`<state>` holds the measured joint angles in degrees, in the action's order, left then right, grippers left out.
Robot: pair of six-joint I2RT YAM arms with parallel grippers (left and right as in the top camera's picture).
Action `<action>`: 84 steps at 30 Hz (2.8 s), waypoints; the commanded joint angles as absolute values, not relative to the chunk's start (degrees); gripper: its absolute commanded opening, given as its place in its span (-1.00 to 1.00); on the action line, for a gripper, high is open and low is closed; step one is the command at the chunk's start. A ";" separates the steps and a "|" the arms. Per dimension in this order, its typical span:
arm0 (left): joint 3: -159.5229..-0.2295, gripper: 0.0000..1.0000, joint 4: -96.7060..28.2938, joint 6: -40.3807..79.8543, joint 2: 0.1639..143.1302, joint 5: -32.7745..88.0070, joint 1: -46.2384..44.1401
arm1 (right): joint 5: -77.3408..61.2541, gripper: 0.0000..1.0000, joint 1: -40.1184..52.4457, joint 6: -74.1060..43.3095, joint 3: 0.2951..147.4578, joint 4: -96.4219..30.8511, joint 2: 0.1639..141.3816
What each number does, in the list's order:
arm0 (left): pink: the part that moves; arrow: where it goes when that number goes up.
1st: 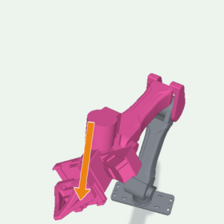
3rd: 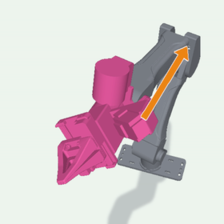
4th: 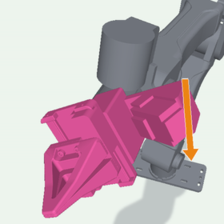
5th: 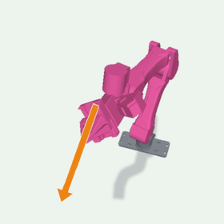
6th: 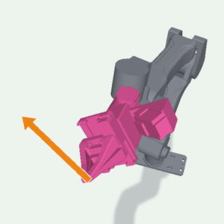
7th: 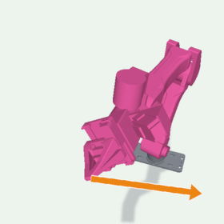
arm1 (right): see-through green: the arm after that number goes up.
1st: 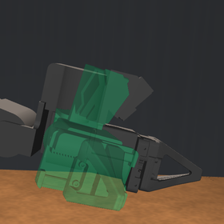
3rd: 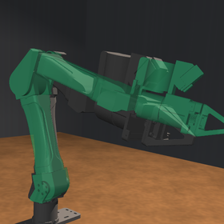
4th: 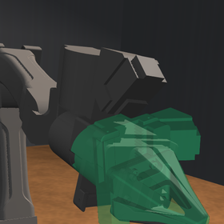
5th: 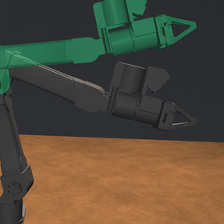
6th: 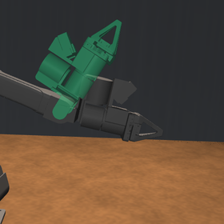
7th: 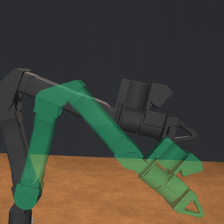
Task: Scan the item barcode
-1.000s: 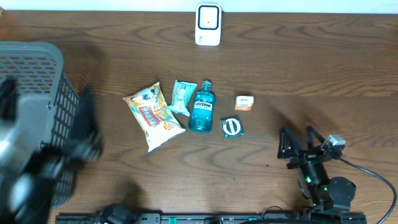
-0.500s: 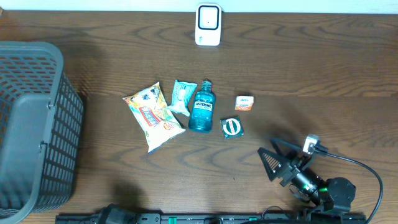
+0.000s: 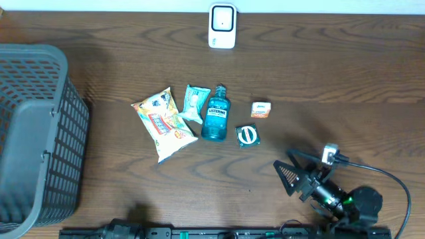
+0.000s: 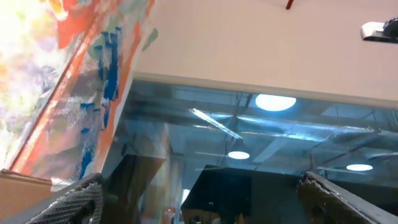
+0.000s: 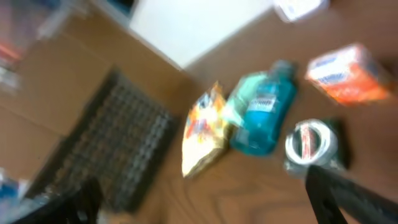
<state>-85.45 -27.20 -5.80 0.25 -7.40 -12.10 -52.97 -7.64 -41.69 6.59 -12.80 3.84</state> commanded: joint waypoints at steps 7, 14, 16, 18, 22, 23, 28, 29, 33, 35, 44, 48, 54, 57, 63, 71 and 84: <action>-82.78 0.95 -23.24 -5.30 0.25 -12.40 -12.05 | -19.90 0.98 -3.11 -20.67 32.91 -31.59 28.38; -80.53 0.95 -23.05 -5.28 0.25 -22.87 -12.05 | 5.63 0.98 10.72 -30.35 53.32 -45.84 58.98; -80.20 0.95 -23.07 -5.28 0.25 -23.27 -12.05 | 9.26 0.98 14.37 -31.18 60.86 -52.40 67.88; -79.79 0.95 -23.07 -5.28 0.25 -23.24 -12.05 | 9.37 0.99 17.21 -31.24 67.05 -56.45 75.50; -78.48 0.95 -23.07 -5.30 0.25 -23.24 -12.05 | 9.43 0.98 20.51 -25.23 71.77 -52.53 86.21; -78.04 0.95 -23.05 -5.30 0.25 -23.24 -12.05 | 7.57 0.98 21.15 -19.59 72.16 -51.00 88.03; -76.53 0.95 -23.05 -5.30 0.25 -23.24 -12.05 | 0.05 0.99 23.16 9.98 72.53 -44.40 92.40; -76.20 0.95 -23.03 -5.30 0.25 -23.24 -12.05 | 0.05 0.98 23.14 12.38 72.53 -42.98 92.53; -75.09 0.96 -22.96 -5.28 0.25 -23.24 -12.05 | -1.17 0.98 22.87 20.82 72.53 -37.69 92.71; -74.35 0.95 -22.48 -5.30 0.25 -23.24 -12.05 | -2.09 0.98 22.87 23.55 72.53 -36.82 93.54; -71.13 0.95 -20.91 -5.30 0.23 -23.24 -12.05 | -2.11 0.98 22.48 30.55 74.19 -39.03 101.67; -69.38 0.95 -19.99 -5.30 0.23 -23.24 -12.05 | -2.07 0.98 22.44 31.03 77.34 -40.53 105.95; -67.48 0.95 -18.72 -5.30 0.23 -23.27 -12.05 | 0.51 0.87 21.96 32.05 80.62 -43.09 111.55; -67.29 0.95 -18.72 -5.32 0.23 -23.27 -12.05 | 1.39 0.80 21.17 32.03 80.62 -43.83 113.47; -67.29 0.95 -18.74 -5.32 0.23 -23.27 -12.05 | -0.43 0.60 19.09 32.01 80.62 -44.82 115.83; -67.18 0.95 -18.76 -5.30 0.23 -23.27 -12.05 | -2.02 0.54 19.86 31.40 80.62 -42.50 115.94; -67.18 0.95 -18.76 -5.30 0.23 -23.27 -12.05 | -2.07 -0.92 20.18 27.14 80.64 -42.78 116.27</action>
